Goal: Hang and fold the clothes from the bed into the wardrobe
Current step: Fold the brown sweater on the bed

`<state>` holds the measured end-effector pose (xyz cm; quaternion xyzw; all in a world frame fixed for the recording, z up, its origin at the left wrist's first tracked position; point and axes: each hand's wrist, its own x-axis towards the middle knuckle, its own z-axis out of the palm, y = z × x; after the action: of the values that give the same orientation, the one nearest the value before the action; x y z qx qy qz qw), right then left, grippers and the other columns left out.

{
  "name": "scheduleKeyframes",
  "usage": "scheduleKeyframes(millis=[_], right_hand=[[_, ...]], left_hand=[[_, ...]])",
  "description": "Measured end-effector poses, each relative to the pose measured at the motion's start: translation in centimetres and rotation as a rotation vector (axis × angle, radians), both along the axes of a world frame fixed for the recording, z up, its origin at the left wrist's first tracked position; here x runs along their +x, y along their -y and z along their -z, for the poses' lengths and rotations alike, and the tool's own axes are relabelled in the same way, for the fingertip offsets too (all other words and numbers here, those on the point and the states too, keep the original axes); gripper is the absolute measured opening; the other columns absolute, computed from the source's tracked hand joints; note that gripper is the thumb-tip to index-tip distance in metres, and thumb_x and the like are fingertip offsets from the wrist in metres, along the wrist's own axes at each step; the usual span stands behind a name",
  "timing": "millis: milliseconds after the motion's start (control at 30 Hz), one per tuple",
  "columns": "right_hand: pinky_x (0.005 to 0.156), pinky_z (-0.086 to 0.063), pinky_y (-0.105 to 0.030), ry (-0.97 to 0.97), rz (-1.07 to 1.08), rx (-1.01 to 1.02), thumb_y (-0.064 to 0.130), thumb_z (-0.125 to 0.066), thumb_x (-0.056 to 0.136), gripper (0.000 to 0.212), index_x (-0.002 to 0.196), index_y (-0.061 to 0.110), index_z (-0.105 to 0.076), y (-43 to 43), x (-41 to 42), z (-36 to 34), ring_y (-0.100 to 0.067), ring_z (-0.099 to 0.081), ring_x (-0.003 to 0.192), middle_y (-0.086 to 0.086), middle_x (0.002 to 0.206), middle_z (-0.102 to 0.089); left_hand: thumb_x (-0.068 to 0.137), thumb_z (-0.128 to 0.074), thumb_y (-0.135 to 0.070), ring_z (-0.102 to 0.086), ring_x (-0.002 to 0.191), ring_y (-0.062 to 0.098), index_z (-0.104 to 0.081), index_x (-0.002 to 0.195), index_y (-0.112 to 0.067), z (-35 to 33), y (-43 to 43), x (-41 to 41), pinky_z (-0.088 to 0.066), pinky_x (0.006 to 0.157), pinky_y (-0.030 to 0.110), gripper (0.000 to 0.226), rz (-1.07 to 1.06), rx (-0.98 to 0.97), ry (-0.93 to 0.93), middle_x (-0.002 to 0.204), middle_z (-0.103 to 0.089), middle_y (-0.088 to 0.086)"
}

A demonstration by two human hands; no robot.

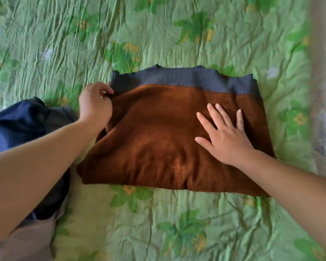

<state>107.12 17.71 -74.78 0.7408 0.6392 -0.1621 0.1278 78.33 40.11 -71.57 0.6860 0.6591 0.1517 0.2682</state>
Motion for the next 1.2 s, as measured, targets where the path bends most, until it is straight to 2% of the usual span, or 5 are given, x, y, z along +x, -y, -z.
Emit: scheduleKeyframes(millis=[200, 500, 700, 867, 1200], right_hand=[[0.121, -0.005, -0.066, -0.044, -0.003, -0.014, 0.072, -0.016, 0.096, 0.074, 0.160, 0.037, -0.003, 1.0, -0.5, -1.4, -0.023, 0.014, 0.155, -0.002, 0.169, 0.010], [0.116, -0.016, -0.070, -0.021, -0.031, -0.095, 0.082, -0.034, 0.089, 0.094, 0.161, 0.034, 0.002, 14.2, -3.4, -1.9, -0.027, 0.009, 0.156, -0.002, 0.169, 0.012], [0.086, -0.051, -0.052, 0.102, -0.039, 0.073, 0.012, -0.071, 0.080, 0.065, 0.142, 0.018, -0.052, 14.4, -2.3, -2.4, -0.033, -0.053, 0.125, -0.008, 0.139, -0.056], [0.054, -0.042, -0.039, 0.209, -0.092, 0.178, -0.004, -0.063, 0.073, 0.028, 0.096, 0.011, -0.059, 13.1, -3.3, -4.3, -0.033, -0.050, 0.078, -0.008, 0.086, -0.049], [0.087, -0.042, -0.042, -0.033, -0.101, -0.143, 0.078, -0.013, 0.092, 0.075, 0.136, 0.029, -0.049, 18.3, -4.5, -6.0, -0.021, -0.046, 0.111, 0.004, 0.120, -0.047]], left_hand=[[0.089, -0.046, 0.000, -0.048, 0.126, 0.030, -0.068, 0.121, -0.016, -1.8, -2.7, 0.0, -0.039, 0.104, 0.034, 0.042, 0.203, 0.072, -0.185, 0.137, -0.050, 0.009], [0.081, -0.021, -0.088, 0.020, 0.152, 0.036, 0.023, 0.152, -0.047, 2.8, 17.3, -7.7, -0.005, 0.113, 0.075, 0.093, 1.024, -0.018, -0.724, 0.165, 0.026, 0.006], [0.090, -0.061, -0.023, -0.008, 0.153, 0.033, 0.012, 0.155, -0.043, 1.1, 16.0, -8.2, -0.036, 0.110, 0.053, 0.100, 0.963, 0.028, -0.824, 0.168, 0.000, 0.002], [0.096, -0.049, -0.004, -0.023, 0.151, 0.029, -0.013, 0.159, -0.036, -1.4, 16.6, -6.8, -0.050, 0.101, 0.042, 0.079, 0.923, -0.056, -0.771, 0.167, -0.013, -0.004], [0.088, -0.009, -0.084, -0.018, 0.150, 0.031, 0.017, 0.155, -0.044, -1.5, 22.6, -10.5, -0.029, 0.113, 0.058, 0.082, 1.024, -0.072, -0.717, 0.164, -0.017, 0.007]])
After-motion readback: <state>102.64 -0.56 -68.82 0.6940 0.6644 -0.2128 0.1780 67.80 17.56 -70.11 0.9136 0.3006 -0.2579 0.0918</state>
